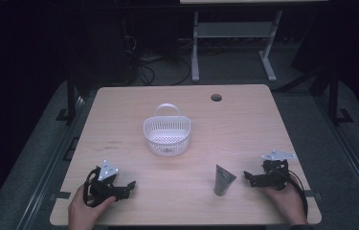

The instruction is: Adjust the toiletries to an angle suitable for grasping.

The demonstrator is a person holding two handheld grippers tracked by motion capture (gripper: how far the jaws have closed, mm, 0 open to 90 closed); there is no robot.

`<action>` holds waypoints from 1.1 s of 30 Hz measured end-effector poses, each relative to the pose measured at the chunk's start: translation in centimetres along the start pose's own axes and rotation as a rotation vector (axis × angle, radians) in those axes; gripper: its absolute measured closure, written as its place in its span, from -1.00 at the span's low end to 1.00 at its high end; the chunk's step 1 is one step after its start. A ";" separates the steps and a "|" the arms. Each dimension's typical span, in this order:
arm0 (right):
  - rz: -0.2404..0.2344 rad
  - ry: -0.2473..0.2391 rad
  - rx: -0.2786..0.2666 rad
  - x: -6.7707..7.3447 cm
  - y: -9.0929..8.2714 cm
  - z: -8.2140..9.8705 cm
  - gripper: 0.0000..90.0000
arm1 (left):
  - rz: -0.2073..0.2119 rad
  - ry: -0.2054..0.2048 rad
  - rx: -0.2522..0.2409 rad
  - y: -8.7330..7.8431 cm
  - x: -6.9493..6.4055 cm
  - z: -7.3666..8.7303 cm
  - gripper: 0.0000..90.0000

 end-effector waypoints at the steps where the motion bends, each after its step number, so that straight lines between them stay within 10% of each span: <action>1: 0.000 0.000 0.000 0.0 0.0 0.0 -1.00 | 0.006 0.012 0.002 0.1 0.1 -0.1 -0.71; 10: -0.001 -0.003 0.016 -0.1 0.0 -0.2 -0.99 | 0.051 0.064 -0.002 0.7 0.9 -0.8 -0.71; 20: -0.071 0.009 0.005 -0.1 -2.1 0.0 -0.03 | 0.051 0.062 -0.002 0.7 0.9 -0.8 -0.71; 33: -0.159 -0.024 -0.010 0.8 -4.1 0.0 0.69 | 0.050 0.062 -0.002 0.7 0.9 -0.8 -0.71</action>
Point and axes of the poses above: each handheld gripper's, and its own axes: y roughly forward along the jaws, z roughly out of its underside, x roughly to its left, the point moved 6 cm from there along y, roughly forward along the jaws, and after that the axes turned 9 degrees about x, right-handed, at the moved point
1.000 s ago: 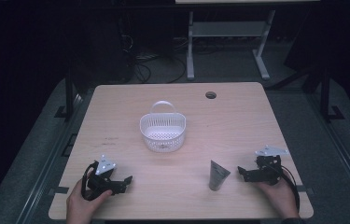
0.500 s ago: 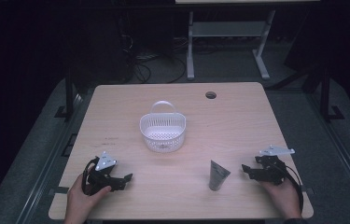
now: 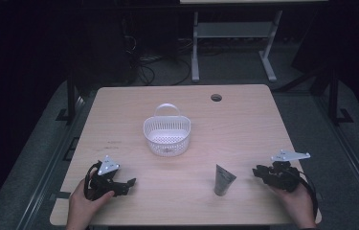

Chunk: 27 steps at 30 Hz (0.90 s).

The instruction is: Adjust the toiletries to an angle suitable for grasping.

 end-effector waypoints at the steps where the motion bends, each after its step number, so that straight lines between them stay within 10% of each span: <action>1: -0.009 0.001 -0.005 0.2 -0.2 0.0 0.77 | 0.000 0.000 0.000 0.0 0.0 0.0 -0.71; 27: -0.120 -0.106 -0.108 4.2 -4.7 -1.4 1.00 | -0.001 -0.002 0.001 0.0 0.0 0.0 -0.71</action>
Point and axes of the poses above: each handheld gripper's, and its own axes: y roughly forward along the jaws, z roughly out of its underside, x roughly to its left, the point moved 6 cm from there along y, roughly forward along the jaws, and after that the axes turned 9 degrees about x, right-handed, at the moved point
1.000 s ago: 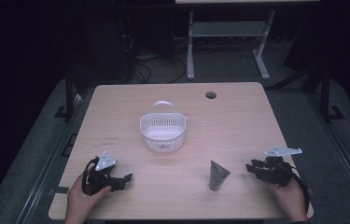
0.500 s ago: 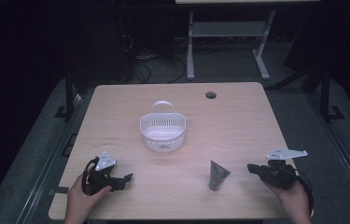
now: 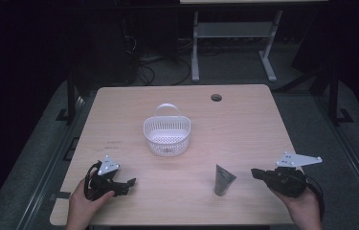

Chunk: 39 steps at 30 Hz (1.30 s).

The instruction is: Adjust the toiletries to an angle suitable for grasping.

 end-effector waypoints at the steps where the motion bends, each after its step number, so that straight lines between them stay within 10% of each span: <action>1: -0.002 -0.005 -0.005 0.1 -0.1 -0.1 1.00 | 0.000 0.000 0.000 0.0 0.0 0.0 -0.71; 39: -0.160 -0.148 -0.107 6.6 -2.1 -1.9 1.00 | -0.005 -0.005 0.001 0.0 0.1 0.0 -0.71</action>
Point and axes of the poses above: each handheld gripper's, and its own axes: y roughly forward along the jaws, z roughly out of its underside, x roughly to its left, the point moved 6 cm from there along y, roughly forward along the jaws, and after that the axes turned 9 degrees about x, right-handed, at the moved point
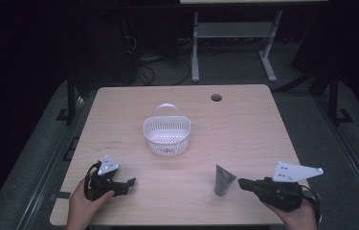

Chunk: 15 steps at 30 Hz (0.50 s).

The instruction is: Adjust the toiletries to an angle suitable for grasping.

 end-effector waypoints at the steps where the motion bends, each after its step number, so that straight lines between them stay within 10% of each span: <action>1: 0.000 -0.003 -0.002 0.0 0.0 -0.1 1.00 | 0.000 -0.001 -0.001 0.0 0.0 0.0 -0.71; 15: 0.003 -0.009 0.006 0.0 0.8 -0.6 1.00 | 0.000 -0.001 -0.001 0.0 0.0 0.0 -0.71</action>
Point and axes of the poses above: each handheld gripper's, and its own axes: y roughly forward along the jaws, z roughly out of its underside, x roughly to its left, the point moved 6 cm from there along y, roughly forward along the jaws, and after that the axes turned 9 degrees about x, right-handed, at the moved point
